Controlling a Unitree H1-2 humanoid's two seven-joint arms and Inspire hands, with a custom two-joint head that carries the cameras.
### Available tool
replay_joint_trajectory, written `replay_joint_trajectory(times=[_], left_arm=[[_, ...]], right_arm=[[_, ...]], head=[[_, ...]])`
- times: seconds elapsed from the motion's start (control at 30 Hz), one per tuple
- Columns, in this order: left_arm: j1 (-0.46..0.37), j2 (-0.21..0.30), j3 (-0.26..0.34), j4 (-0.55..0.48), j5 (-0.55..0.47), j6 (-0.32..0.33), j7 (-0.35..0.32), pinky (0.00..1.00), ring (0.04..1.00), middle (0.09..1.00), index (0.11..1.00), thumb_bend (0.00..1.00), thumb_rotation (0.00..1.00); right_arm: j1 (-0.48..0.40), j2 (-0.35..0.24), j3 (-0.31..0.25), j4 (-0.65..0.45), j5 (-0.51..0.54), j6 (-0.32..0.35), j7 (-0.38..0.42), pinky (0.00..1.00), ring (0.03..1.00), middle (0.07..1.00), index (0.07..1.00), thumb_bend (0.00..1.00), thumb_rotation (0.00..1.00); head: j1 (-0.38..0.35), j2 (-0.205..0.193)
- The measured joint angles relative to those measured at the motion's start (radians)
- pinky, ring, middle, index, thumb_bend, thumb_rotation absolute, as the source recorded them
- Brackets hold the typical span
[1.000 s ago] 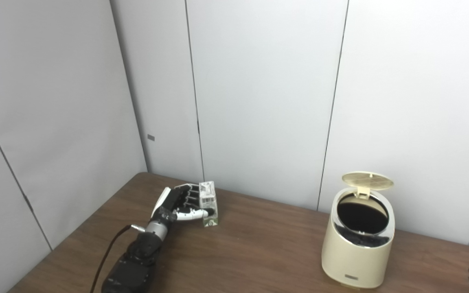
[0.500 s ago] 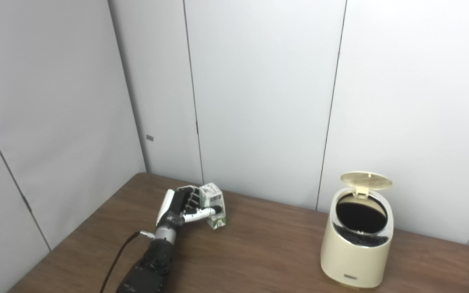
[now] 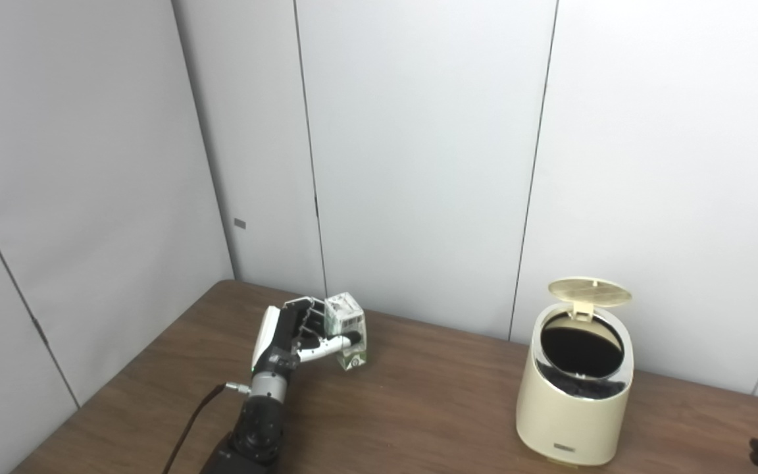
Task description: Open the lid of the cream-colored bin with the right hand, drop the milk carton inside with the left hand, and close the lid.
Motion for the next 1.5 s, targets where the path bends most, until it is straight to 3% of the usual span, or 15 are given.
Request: replay_joint_trajectory(times=[0.27,0.37,0.7,1.03,1.17,1.3,1.5], left_arm=[[0.057,-0.062,0.02,-0.292,0.043,0.182,0.011,0.48,0.553,0.493,0.501,0.52,0.0],[0.079,-0.092,0.012,-0.361,0.067,0.229,0.011,0.49,0.558,0.495,0.5,0.52,0.0],[0.105,-0.152,-0.021,-0.594,0.103,0.289,-0.026,0.42,0.523,0.493,0.498,0.52,0.0],[0.105,-0.231,-0.083,-0.633,0.132,0.3,-0.058,0.44,0.536,0.494,0.495,0.52,0.0],[0.105,-0.257,-0.106,-0.634,0.141,0.299,-0.059,0.43,0.532,0.494,0.495,0.52,0.0],[0.104,-0.282,-0.127,-0.633,0.143,0.295,-0.059,0.43,0.526,0.489,0.502,0.52,0.0],[0.086,-0.324,-0.175,-0.599,0.163,0.259,-0.061,0.4,0.509,0.485,0.504,0.52,0.0]], right_arm=[[-0.003,0.023,-0.009,0.028,0.0,-0.018,-0.034,0.44,0.641,0.824,0.833,0.76,0.28],[-0.003,0.039,-0.007,0.029,-0.001,-0.019,-0.039,0.46,0.657,0.831,0.844,0.76,0.27],[-0.01,0.079,0.008,0.029,-0.024,-0.016,-0.065,0.57,0.727,0.853,0.864,0.69,0.14],[-0.03,0.087,0.007,0.03,-0.003,-0.003,-0.066,0.64,0.771,0.881,0.891,0.69,0.02],[-0.036,0.087,0.011,0.044,-0.004,-0.01,-0.066,0.65,0.779,0.883,0.894,0.7,0.05],[-0.037,0.096,0.011,0.073,0.0,-0.04,-0.068,0.63,0.767,0.878,0.887,0.72,0.09],[-0.041,0.099,0.013,0.142,-0.001,-0.137,-0.07,0.61,0.761,0.875,0.88,0.73,0.11]], head=[[-0.034,0.009],[-0.058,0.014],[-0.144,0.026],[-0.205,0.029],[-0.233,0.026],[-0.247,0.02],[-0.29,0.012]])
